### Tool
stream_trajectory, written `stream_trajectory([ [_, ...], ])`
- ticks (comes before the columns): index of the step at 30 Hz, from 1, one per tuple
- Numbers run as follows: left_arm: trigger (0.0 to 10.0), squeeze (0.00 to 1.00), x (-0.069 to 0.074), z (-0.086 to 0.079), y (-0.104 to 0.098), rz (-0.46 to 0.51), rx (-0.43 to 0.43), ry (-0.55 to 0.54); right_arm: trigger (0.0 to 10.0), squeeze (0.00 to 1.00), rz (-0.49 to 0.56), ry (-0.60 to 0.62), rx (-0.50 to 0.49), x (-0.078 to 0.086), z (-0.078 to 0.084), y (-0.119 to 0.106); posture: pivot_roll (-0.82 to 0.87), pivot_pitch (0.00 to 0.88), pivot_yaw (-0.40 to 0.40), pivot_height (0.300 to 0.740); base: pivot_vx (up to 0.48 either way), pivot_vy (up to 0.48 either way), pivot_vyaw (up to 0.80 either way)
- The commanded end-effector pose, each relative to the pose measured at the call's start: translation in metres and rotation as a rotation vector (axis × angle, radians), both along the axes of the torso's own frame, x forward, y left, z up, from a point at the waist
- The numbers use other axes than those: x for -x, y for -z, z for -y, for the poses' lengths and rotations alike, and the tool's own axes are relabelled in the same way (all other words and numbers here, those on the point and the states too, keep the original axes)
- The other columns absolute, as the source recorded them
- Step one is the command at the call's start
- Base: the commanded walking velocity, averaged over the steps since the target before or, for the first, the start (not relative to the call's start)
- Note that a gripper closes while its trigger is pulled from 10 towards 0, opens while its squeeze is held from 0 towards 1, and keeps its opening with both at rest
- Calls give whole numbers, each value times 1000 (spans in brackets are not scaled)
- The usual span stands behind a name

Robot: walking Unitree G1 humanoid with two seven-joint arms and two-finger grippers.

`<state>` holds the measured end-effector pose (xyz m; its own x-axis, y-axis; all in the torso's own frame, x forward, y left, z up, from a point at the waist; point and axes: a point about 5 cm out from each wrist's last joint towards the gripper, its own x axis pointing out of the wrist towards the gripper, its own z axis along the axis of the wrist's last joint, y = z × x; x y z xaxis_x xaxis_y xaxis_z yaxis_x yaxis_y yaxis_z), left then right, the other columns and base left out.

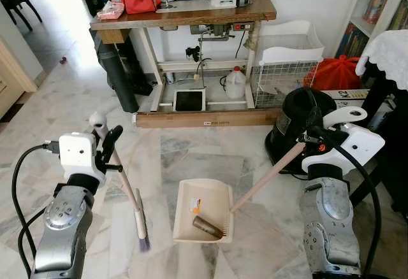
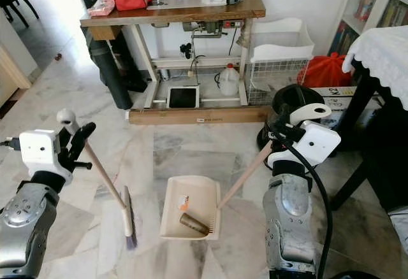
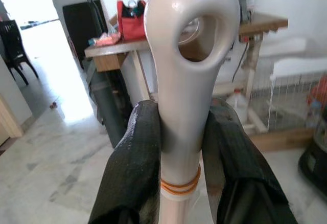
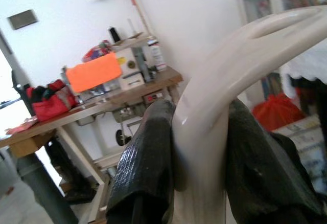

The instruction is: Sweep floor

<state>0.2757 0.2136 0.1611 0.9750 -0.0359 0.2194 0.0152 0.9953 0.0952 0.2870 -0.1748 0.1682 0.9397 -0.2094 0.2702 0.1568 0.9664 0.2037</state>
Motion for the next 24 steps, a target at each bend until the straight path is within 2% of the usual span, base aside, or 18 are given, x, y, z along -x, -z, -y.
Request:
stream_trajectory([
  [1, 10000, 0, -2, 5, -12, 77, 11, 5, 10000, 0, 98, -44, 38, -2, -8, -22, -66, 0, 38, 740, 0, 0, 0],
  [8, 10000, 0, -3, 19, -5, 77, 47, 13, 10000, 0, 82, -59, 48, -5, -2, -20, -61, 0, 22, 740, 0, 0, 0],
  [15, 10000, 0, 1, 25, -3, 80, 35, 26, 10000, 0, 64, -77, 41, -6, -9, -11, -51, 0, 40, 740, 0, 0, 0],
  [24, 10000, 0, -2, 31, -3, 83, 20, 42, 10000, 0, 58, -61, 27, -4, -9, -7, -64, 0, 60, 740, 0, 0, 753],
])
